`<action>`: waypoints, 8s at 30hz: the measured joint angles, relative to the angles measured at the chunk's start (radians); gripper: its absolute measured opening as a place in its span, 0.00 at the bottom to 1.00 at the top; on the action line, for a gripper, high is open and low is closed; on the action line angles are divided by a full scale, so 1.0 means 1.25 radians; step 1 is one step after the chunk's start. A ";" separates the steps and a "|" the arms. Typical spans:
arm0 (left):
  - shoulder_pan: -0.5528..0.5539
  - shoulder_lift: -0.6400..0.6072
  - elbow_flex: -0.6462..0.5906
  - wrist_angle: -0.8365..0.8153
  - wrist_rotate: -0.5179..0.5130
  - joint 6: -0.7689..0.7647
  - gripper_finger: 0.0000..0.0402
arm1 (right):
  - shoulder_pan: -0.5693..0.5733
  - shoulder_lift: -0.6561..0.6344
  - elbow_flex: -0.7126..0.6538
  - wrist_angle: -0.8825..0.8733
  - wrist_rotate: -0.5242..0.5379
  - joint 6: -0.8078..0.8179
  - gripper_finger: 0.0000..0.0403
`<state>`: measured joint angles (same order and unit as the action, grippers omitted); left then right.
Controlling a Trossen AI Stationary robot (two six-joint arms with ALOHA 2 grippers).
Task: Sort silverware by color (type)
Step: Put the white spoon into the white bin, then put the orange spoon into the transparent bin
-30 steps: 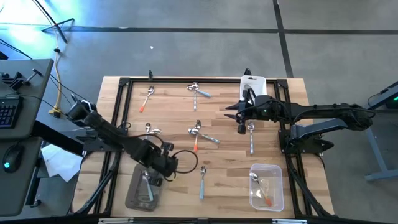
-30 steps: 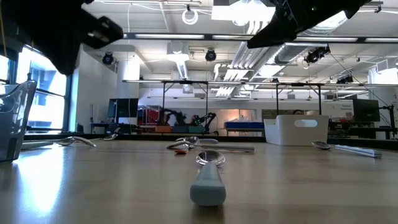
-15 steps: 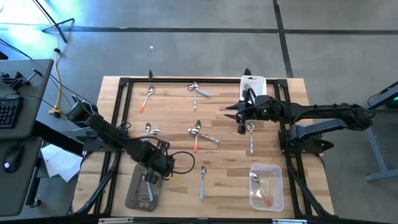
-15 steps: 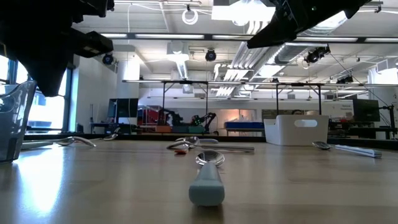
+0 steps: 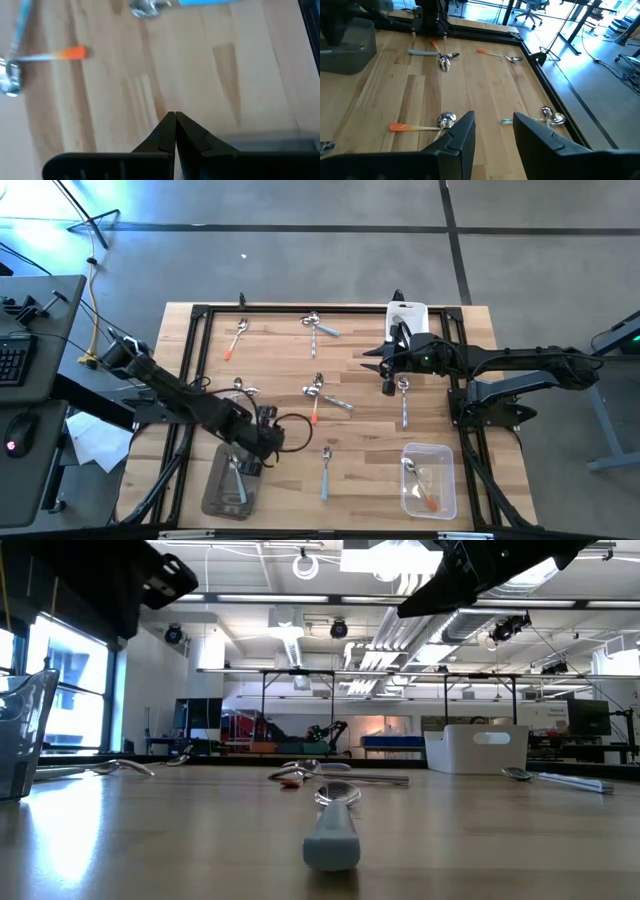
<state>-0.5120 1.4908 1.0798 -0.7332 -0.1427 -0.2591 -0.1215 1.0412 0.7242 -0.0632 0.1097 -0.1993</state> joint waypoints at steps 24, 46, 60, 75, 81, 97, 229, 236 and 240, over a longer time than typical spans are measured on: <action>-0.023 -0.011 -0.002 -0.101 -0.112 -0.078 0.00 | 0.000 0.000 0.000 0.007 0.002 0.006 0.29; 0.250 -0.229 -0.538 0.863 -0.089 0.195 0.00 | 0.023 0.181 0.040 0.028 0.002 0.200 0.29; 0.475 -0.255 -0.725 1.188 0.018 0.201 0.00 | 0.082 0.462 0.149 0.026 0.059 0.378 0.57; 0.492 -0.315 -0.838 1.350 0.078 0.168 0.00 | 0.118 0.692 0.334 -0.149 0.075 0.446 0.55; 0.492 -0.326 -0.838 1.357 0.085 0.174 0.00 | 0.118 0.715 0.330 -0.172 0.064 0.469 0.51; 0.492 -0.329 -0.840 1.342 0.085 0.202 0.00 | 0.083 0.738 0.337 -0.199 -0.021 0.448 0.15; 0.516 -0.197 -0.327 0.026 0.101 0.239 0.41 | 0.100 0.162 0.062 0.024 0.372 0.282 0.00; 0.548 -0.087 -0.215 -0.207 0.071 0.302 0.46 | 0.100 0.162 0.062 0.022 0.371 0.284 0.00; 0.561 -0.044 -0.199 -0.252 0.066 0.320 0.47 | 0.100 0.162 0.062 0.021 0.370 0.284 0.00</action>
<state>0.1888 1.4358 0.8304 -1.0483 -0.0603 0.1413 0.0032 1.2442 0.8017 -0.0374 0.5728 0.1558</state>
